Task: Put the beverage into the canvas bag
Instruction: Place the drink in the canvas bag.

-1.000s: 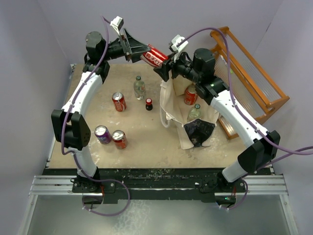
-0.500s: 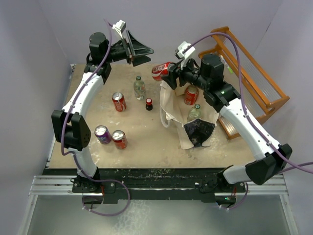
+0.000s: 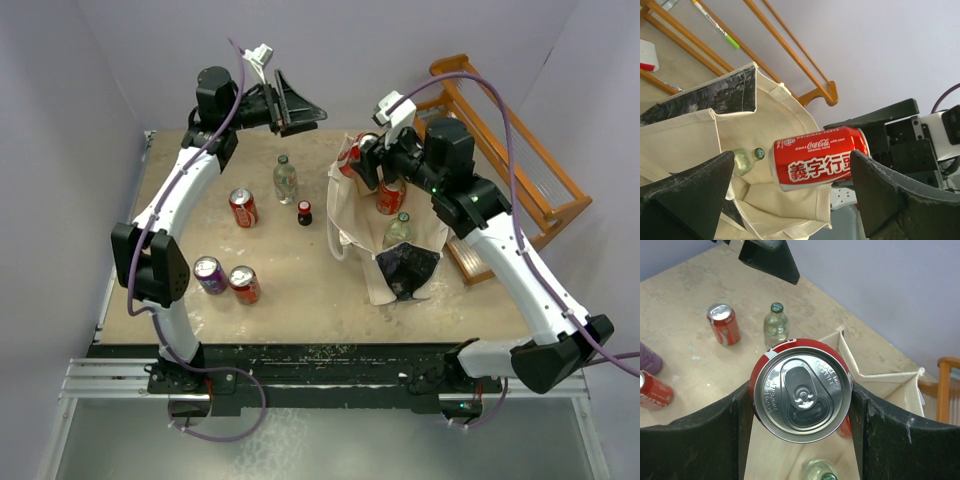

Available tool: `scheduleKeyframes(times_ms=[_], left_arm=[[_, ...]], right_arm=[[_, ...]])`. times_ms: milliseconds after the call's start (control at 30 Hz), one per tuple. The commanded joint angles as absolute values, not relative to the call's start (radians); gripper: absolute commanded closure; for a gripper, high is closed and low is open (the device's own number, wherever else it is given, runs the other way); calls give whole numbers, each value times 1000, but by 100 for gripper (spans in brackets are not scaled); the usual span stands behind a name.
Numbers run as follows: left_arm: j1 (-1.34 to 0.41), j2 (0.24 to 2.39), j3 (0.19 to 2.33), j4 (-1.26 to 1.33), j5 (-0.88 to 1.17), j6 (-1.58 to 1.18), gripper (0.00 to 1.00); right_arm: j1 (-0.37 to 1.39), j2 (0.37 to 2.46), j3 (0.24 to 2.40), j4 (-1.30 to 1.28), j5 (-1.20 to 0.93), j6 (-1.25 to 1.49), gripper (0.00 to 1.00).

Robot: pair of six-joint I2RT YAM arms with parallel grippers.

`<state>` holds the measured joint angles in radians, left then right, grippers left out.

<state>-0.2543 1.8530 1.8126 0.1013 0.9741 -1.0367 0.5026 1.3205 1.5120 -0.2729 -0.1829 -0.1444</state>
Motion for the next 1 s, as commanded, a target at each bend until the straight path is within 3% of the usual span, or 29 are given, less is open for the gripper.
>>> scheduleKeyframes(times_ms=[0,200,467,967], left_arm=[[-274,1867,1878,45,951,-903,1],[-298,1904,1935,-146,894,-700,0],[-358,1956,1952,-293,851,-536,9],[-420,2055,2019,-345,722,-468,44]], right_arm=[[479,1238,1508,-192,-114,-162,100],[452,1205,1423,-193,-77,-172,100],[410,1228,1349,-163,-78,-197,100],[364,1381,1272,-61,-172,-279,100]])
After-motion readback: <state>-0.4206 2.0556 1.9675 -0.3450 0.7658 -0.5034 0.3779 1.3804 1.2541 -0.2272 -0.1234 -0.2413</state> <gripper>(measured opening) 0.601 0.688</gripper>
